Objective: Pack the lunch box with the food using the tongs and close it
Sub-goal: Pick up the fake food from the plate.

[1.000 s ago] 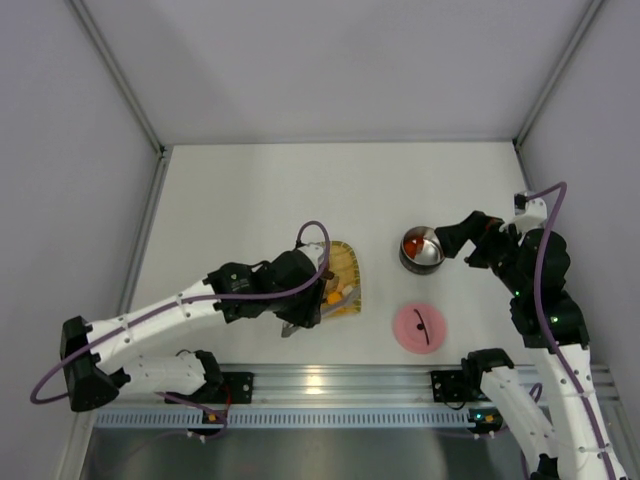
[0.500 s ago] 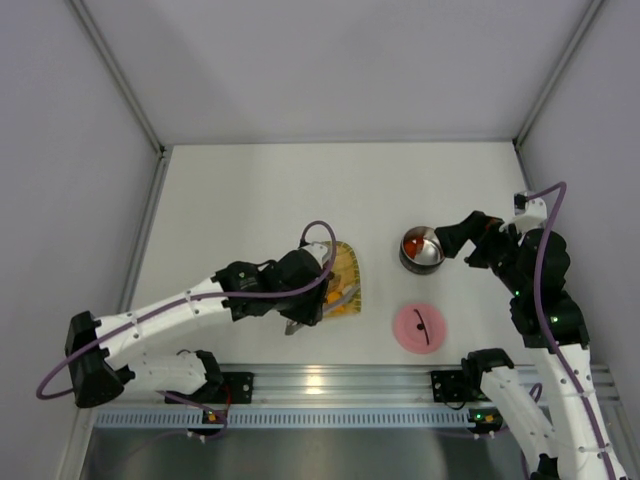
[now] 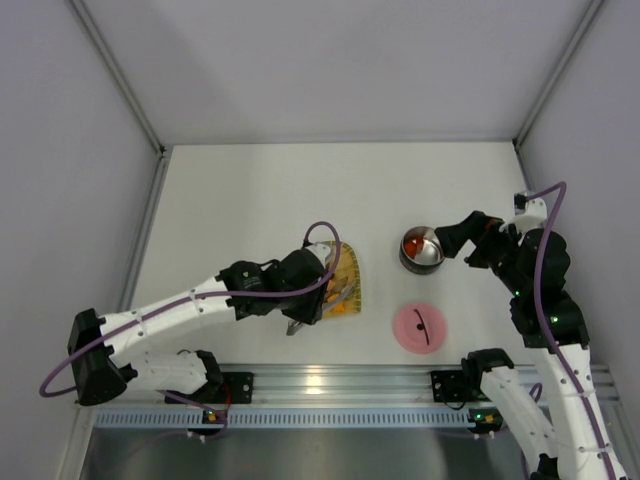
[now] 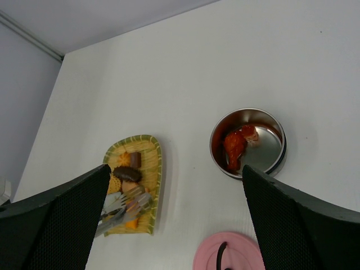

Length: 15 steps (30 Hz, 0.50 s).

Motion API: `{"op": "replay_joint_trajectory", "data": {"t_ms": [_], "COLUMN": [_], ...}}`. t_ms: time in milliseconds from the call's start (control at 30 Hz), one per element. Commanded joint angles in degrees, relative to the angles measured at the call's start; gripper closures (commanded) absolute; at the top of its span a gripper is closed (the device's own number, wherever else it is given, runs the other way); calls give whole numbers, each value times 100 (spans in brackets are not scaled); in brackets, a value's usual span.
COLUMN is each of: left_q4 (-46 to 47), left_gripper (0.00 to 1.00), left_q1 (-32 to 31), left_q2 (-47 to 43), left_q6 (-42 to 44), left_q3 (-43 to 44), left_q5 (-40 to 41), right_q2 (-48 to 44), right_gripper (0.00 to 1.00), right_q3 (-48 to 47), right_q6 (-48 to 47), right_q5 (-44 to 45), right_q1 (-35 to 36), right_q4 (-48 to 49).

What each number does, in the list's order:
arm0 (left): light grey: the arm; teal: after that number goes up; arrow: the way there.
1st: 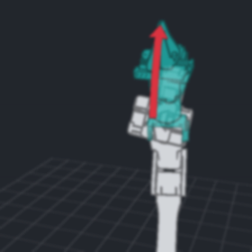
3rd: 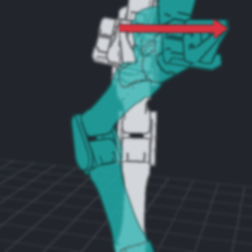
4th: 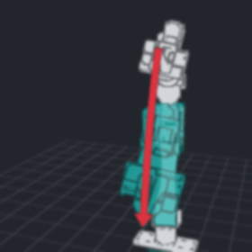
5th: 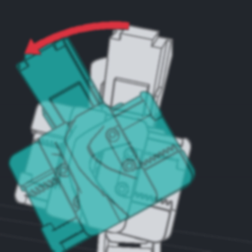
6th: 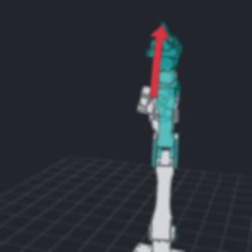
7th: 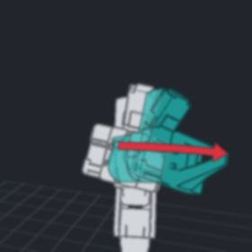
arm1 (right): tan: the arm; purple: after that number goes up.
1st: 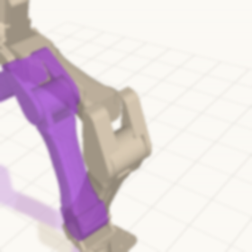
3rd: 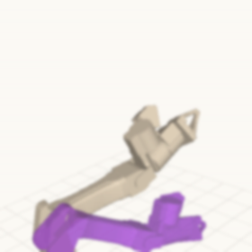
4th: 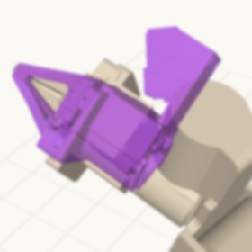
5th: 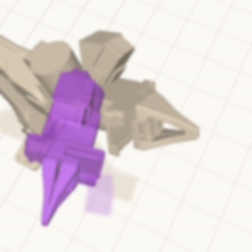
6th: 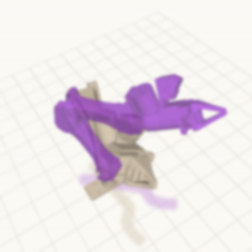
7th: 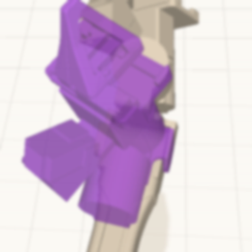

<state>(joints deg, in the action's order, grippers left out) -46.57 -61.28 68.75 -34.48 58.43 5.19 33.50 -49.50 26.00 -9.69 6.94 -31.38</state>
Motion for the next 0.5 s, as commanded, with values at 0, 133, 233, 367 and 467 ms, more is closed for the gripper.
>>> {"op": "replay_joint_trajectory", "data": {"t_ms": [0,133,233,367,467], "left_q4": [209,131,130,192,314], "left_gripper": [64,67,68,68,68], "left_q1": [-16,-16,-16,-16,-16], "left_q2": [-99,-178,-204,-134,6], "left_q6": [47,73,117,187,257], "left_q3": [212,344,502,826,1081], "left_q5": [-1,96,175,281,298], "right_q2": [-27,-36,-36,-27,-45], "right_gripper": [0,1,0,0,0], "right_q3": [-131,-139,-148,-148,-148], "right_q6": [-25,-25,-16,2,2], "right_q5": [20,11,20,11,11], "right_q1": [-61,-61,-70,-61,-70], "right_q4": [79,79,79,88,88]}}
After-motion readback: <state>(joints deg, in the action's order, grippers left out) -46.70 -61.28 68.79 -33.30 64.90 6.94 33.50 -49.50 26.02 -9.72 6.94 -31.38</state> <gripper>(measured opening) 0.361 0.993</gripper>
